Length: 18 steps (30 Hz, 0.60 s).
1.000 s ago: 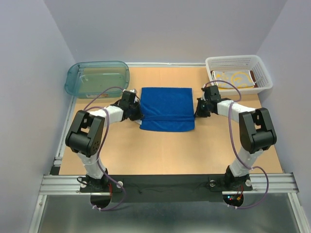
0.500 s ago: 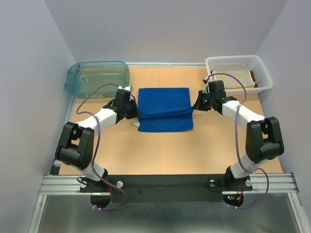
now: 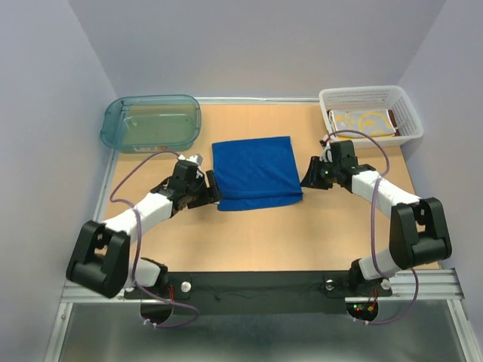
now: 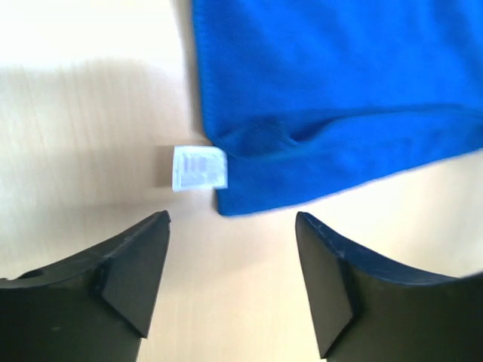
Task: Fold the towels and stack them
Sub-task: Fold the towel
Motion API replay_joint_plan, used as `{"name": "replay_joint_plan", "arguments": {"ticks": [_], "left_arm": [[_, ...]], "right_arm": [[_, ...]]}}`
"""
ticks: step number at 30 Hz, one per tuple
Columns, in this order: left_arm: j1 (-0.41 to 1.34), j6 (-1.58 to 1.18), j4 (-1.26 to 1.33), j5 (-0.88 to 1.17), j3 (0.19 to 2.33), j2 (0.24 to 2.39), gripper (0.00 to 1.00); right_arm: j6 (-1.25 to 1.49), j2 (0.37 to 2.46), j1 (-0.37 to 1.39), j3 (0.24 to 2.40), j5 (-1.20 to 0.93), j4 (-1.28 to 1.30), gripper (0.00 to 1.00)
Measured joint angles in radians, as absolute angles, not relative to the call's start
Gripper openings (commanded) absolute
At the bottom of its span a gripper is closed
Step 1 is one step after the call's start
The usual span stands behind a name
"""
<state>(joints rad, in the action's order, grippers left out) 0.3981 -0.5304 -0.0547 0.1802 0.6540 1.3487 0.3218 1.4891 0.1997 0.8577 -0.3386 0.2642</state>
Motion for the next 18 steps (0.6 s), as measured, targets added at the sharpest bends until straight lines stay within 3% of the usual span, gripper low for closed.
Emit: {"name": "replay_joint_plan", "arguments": {"ticks": [3,8,18], "left_arm": [[0.415,-0.548,-0.088,0.167,0.636,1.2,0.87],[0.424,-0.552,-0.124,0.107,0.636,1.068,0.87],[0.414,-0.492,-0.193,-0.044,0.692,1.09,0.87]], "right_arm": [[0.327,1.417,0.199,0.858,-0.395,0.276,0.54],[0.307,1.388,0.219,0.917,-0.455,0.29,0.54],[0.157,1.701,0.504,1.224,-0.451,0.314,0.58]]}}
